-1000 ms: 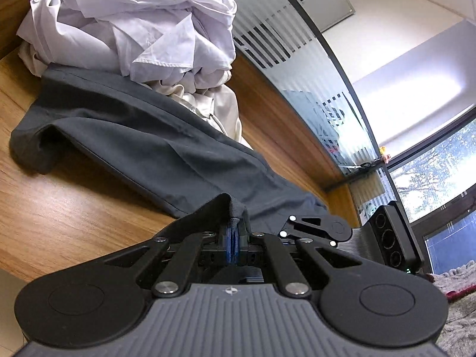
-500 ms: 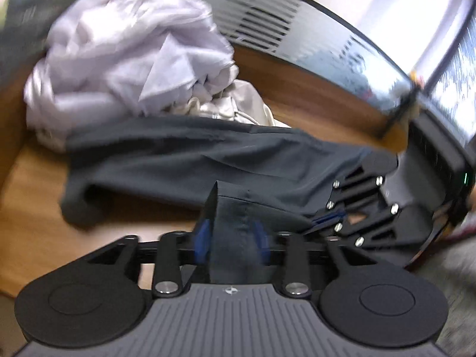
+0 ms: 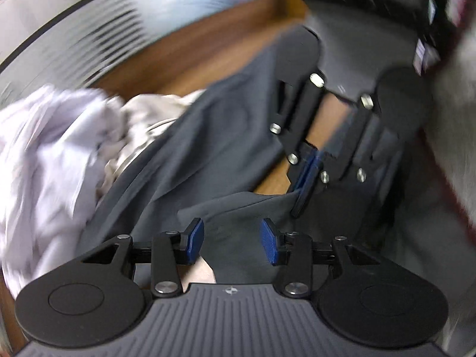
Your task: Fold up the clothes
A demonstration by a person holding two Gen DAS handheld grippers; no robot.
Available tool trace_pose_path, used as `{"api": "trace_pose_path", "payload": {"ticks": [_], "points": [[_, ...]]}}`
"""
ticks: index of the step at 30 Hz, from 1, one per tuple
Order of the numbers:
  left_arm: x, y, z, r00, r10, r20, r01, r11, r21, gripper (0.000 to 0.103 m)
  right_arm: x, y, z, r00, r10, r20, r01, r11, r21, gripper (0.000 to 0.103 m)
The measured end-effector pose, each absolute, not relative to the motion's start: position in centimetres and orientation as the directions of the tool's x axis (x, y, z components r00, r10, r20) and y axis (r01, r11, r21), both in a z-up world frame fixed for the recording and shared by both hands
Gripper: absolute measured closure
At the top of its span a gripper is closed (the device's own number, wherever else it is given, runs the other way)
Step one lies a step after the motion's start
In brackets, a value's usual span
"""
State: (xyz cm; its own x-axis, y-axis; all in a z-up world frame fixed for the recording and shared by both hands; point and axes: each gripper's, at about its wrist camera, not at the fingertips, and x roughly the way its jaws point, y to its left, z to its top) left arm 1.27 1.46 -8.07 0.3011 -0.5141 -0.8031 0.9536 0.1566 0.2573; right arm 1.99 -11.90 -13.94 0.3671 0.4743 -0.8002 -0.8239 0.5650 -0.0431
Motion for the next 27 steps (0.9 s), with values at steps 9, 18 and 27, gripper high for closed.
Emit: {"api": "trace_pose_path", "payload": {"ticks": [9,18,27], "points": [[2.0,-1.1,-9.2,0.187,-0.478,-0.858,0.929,-0.196,0.312,0.056,1.2,-11.4,-13.9,0.353,0.448,-0.821,-0.844,0.532,-0.073,0.097],[0.6,-2.7,-10.0,0.12,-0.416,-0.902,0.839,-0.443,0.316,0.056,0.8,-11.3,-14.0,0.345,0.437,-0.831,-0.848,0.524,-0.077,0.097],[-0.5,-3.3,-9.9,0.154,-0.4,-0.903,0.748,-0.55,0.371,0.056,0.3,-10.8,-13.9,0.324,0.428,-0.844,-0.874,0.477,-0.093,0.097]]}}
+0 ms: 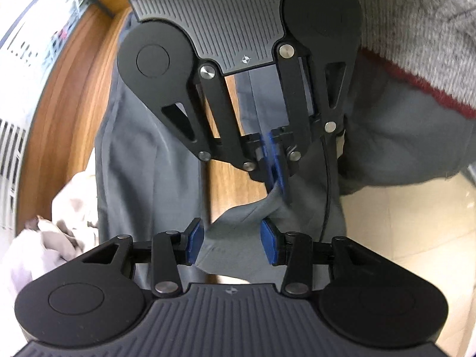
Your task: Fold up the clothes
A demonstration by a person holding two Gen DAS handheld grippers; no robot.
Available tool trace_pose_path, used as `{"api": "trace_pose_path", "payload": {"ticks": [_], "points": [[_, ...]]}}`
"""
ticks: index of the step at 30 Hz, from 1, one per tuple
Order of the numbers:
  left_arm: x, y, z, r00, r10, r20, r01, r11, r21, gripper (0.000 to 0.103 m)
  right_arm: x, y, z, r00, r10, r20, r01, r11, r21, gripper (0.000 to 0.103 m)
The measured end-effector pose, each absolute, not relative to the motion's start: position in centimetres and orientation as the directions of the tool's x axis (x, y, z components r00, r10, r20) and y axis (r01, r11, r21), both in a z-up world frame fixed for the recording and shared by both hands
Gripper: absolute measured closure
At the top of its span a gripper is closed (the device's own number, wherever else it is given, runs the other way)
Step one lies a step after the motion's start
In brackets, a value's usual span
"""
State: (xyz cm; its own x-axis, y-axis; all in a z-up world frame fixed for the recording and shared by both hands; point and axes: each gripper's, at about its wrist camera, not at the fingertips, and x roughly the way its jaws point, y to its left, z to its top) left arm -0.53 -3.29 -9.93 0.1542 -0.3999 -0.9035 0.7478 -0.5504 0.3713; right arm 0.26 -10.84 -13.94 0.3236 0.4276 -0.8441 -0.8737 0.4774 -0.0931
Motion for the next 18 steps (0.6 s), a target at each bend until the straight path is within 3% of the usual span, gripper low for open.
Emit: {"api": "trace_pose_path", "payload": {"ticks": [6,8,9,18], "points": [[-1.4,-3.2,-10.2,0.127,-0.355,-0.926,0.687,-0.642,0.34,0.056,0.3,-10.6,-13.8,0.325,0.418,-0.849,-0.88,0.462,-0.11,0.097],[-1.5,-3.1,-10.6,0.121,-0.338,-0.933,0.683,-0.654,0.326,0.068,0.3,-10.6,-13.7,0.329,0.416,-0.848,-0.879,0.463,-0.114,0.097],[-1.5,-3.0,-10.8,0.125,-0.339,-0.932,0.684,-0.651,0.329,0.084,0.4,-10.6,-13.7,0.332,0.414,-0.848,-0.876,0.469,-0.114,0.097],[0.4,-1.9,-10.0,0.206,-0.382,-0.901,0.788,-0.481,0.384,0.098,0.9,-11.5,-13.8,0.378,0.391,-0.839,-0.826,0.551,-0.116,0.096]]}}
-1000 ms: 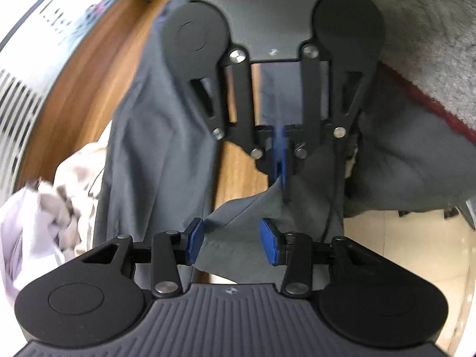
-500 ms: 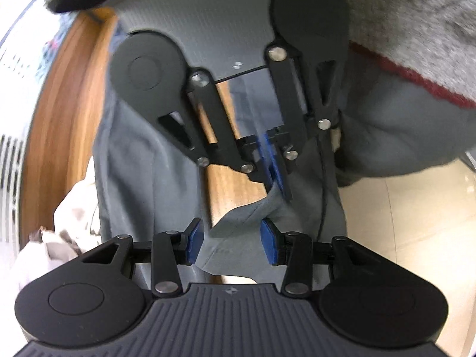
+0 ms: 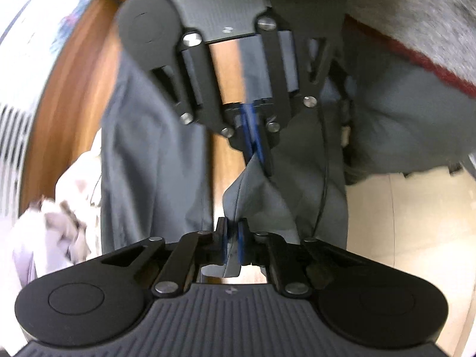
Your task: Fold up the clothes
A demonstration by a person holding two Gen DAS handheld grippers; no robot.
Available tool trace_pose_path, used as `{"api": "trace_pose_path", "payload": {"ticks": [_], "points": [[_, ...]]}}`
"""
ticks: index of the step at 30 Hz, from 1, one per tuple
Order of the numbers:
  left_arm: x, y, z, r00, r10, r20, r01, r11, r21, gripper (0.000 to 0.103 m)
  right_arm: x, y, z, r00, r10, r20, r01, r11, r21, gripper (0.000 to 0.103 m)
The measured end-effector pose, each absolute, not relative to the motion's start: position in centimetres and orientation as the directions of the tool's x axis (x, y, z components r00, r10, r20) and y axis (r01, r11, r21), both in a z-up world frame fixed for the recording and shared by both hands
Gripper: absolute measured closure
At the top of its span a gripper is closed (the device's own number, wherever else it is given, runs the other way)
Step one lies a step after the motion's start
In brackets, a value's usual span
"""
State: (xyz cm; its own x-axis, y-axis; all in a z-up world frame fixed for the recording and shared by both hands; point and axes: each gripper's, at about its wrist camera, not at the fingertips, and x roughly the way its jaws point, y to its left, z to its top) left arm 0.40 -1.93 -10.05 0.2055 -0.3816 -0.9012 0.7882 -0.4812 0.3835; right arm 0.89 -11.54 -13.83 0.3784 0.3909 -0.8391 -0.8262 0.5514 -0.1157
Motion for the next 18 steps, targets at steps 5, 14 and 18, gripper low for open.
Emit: {"api": "trace_pose_path", "payload": {"ticks": [5,14,18], "points": [[0.4,-1.2,-9.6,0.24,-0.394,-0.887,0.843,-0.369,0.392,0.1,1.6,-11.8,-13.7,0.399,0.401,-0.824,-0.797,0.596,-0.096,0.096],[0.8,1.3,-9.7,0.311,-0.341,-0.887,0.897,-0.202,0.393,0.1,0.9,-15.0,-13.1,0.44,0.457,-0.773,-0.745,0.666,-0.031,0.055],[0.9,3.0,-9.6,0.356,-0.316,-0.879,0.904,-0.121,0.41,0.1,0.9,-19.2,-14.2,0.421,0.461,-0.781,-0.701,0.712,0.042,0.055]]}}
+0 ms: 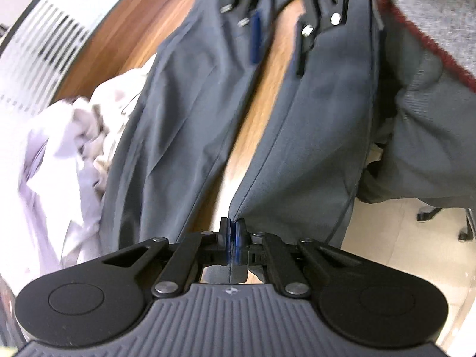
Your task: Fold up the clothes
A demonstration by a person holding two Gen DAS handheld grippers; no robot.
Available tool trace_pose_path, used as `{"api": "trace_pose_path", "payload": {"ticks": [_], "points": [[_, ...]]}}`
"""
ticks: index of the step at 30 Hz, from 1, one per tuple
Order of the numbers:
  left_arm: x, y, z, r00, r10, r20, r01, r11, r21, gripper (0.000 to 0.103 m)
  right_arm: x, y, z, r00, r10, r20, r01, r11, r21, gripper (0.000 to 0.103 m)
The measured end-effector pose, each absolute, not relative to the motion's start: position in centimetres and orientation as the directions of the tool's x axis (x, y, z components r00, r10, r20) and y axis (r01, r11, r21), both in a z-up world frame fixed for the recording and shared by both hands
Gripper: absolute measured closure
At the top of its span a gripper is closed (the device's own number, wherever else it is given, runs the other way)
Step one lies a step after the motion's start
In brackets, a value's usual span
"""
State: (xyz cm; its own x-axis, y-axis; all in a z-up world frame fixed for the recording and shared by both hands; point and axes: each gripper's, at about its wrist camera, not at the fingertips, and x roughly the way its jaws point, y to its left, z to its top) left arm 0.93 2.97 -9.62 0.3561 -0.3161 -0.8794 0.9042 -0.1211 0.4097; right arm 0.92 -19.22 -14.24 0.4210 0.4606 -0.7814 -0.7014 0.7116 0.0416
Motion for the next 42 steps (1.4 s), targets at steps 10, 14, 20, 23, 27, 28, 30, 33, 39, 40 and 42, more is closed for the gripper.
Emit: {"api": "trace_pose_path", "payload": {"ticks": [10,14,20,23,27,28,30,33,39,40,42], "points": [[1.5,3.6,-9.4,0.459,-0.291,-0.839,0.879,0.011,0.477,0.1,-1.6,-23.6,-19.4,0.321,0.458,-0.829,-0.689,0.714,0.128,0.057],[2.2,3.2,-9.7,0.477,-0.285,-0.831,0.871,0.032,0.489,0.1,-2.1,-23.0,-20.3,0.305,0.463,-0.832,-0.697,0.704,0.137,0.057],[2.4,3.2,-9.1,0.501,-0.294,-0.814,0.858,0.048,0.511,0.1,-1.4,-22.1,-21.4,0.267,0.486,-0.832,-0.705,0.688,0.175,0.057],[2.6,3.2,-8.7,0.516,-0.3,-0.802,0.851,0.073,0.52,0.1,-0.8,-22.0,-21.9,0.23,0.518,-0.824,-0.704,0.673,0.227,0.057],[2.8,3.4,-8.4,0.536,-0.294,-0.791,0.84,0.093,0.535,0.1,-0.2,-21.7,-22.5,0.181,0.565,-0.805,-0.702,0.647,0.296,0.074],[2.8,3.5,-8.3,0.54,-0.291,-0.789,0.838,0.096,0.538,0.1,-0.1,-21.5,-22.6,0.179,0.567,-0.804,-0.703,0.646,0.299,0.08],[2.8,3.7,-8.3,0.542,-0.28,-0.792,0.838,0.106,0.535,0.1,0.0,-21.2,-22.7,0.175,0.57,-0.803,-0.705,0.642,0.302,0.089],[2.6,4.1,-8.4,0.547,-0.262,-0.795,0.836,0.111,0.538,0.1,-0.2,-20.8,-22.4,0.186,0.564,-0.805,-0.718,0.637,0.28,0.094],[2.6,6.3,-9.5,0.568,-0.177,-0.804,0.821,0.181,0.541,0.1,0.1,-21.7,-19.3,0.308,0.534,-0.788,-0.677,0.704,0.212,0.095],[2.4,6.8,-9.7,0.571,-0.161,-0.805,0.817,0.206,0.538,0.1,0.3,-21.9,-18.5,0.329,0.531,-0.781,-0.668,0.716,0.204,0.096],[1.9,7.7,-9.9,0.576,-0.129,-0.807,0.805,0.258,0.534,0.1,0.7,-21.8,-16.9,0.332,0.541,-0.773,-0.667,0.714,0.213,0.096]]}}
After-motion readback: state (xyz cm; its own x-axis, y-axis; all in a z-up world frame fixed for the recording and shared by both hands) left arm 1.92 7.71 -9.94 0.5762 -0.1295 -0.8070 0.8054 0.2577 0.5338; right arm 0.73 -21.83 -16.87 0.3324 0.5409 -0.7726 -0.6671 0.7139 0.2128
